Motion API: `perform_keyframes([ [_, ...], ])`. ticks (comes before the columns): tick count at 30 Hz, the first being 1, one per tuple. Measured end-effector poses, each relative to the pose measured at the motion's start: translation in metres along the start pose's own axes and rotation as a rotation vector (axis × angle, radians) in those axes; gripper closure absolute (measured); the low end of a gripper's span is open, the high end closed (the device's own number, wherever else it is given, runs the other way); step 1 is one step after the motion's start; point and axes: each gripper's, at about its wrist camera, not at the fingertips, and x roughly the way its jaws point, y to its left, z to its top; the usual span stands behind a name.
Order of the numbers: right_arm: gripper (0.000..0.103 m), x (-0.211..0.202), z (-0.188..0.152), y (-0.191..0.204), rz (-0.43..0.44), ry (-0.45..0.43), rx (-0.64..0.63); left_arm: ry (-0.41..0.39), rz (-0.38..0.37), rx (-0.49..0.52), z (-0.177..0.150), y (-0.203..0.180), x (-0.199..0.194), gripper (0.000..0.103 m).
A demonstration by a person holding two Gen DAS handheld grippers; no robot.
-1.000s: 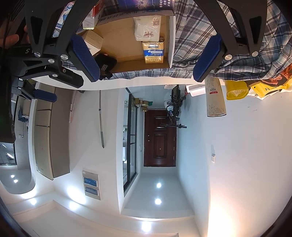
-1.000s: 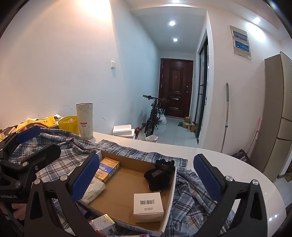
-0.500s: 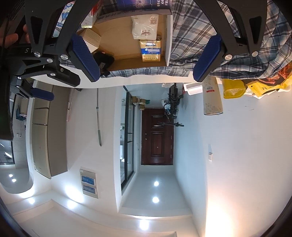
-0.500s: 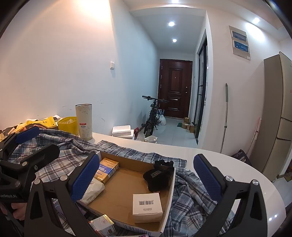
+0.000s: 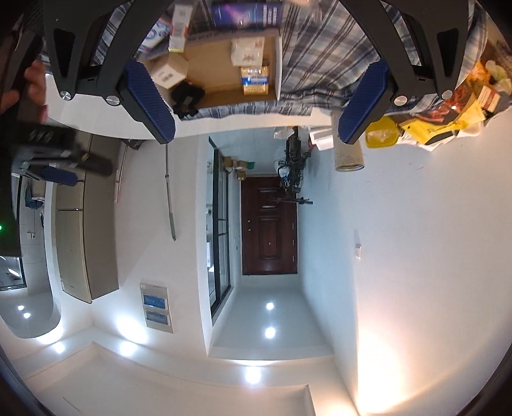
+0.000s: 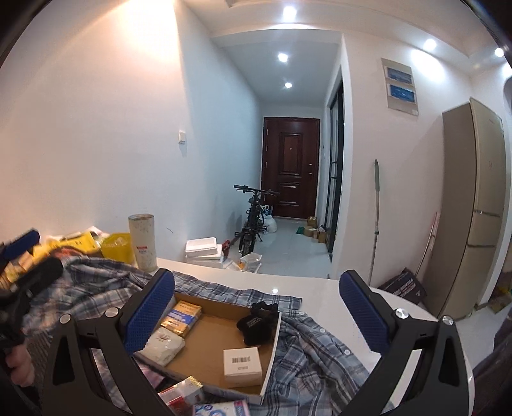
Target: Organize objects
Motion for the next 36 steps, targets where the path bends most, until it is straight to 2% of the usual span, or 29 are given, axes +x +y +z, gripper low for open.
perform_keyframes([
  [6, 0.0, -0.049, -0.007, -0.01, 0.058, -0.009, 0.086, 0.032, -0.001, -0.02, -0.012, 0.0, -0.023, 0.0],
  [10, 0.0, -0.071, -0.023, 0.004, 0.006, -0.02, 0.019, 0.076, -0.017, -0.046, -0.026, 0.0, -0.027, 0.0],
  [15, 0.0, -0.085, -0.044, 0.015, -0.062, -0.018, -0.025, 0.183, -0.056, -0.08, -0.05, -0.004, -0.019, 0.0],
  [21, 0.0, -0.07, -0.062, 0.009, -0.047, 0.057, 0.024, 0.286, -0.08, -0.043, -0.067, -0.014, 0.003, 0.0],
  [26, 0.0, -0.056, -0.076, -0.004, -0.081, 0.116, 0.05, 0.389, -0.161, -0.024, -0.074, -0.024, 0.023, 0.0],
  [29, 0.0, -0.048, -0.084, -0.012, -0.095, 0.147, 0.053, 0.486, -0.231, -0.016, -0.08, -0.031, 0.044, 0.001],
  [31, 0.0, -0.04, -0.088, -0.016, -0.121, 0.166, 0.036, 0.533, -0.255, 0.002, -0.085, -0.037, 0.057, 0.008],
  [35, 0.0, -0.031, -0.092, -0.019, -0.142, 0.184, 0.027, 0.605, -0.288, 0.045, -0.099, -0.053, 0.085, 0.014],
  [36, 0.0, -0.028, -0.094, -0.021, -0.146, 0.191, 0.028, 0.619, -0.294, 0.052, -0.103, -0.056, 0.09, 0.018],
])
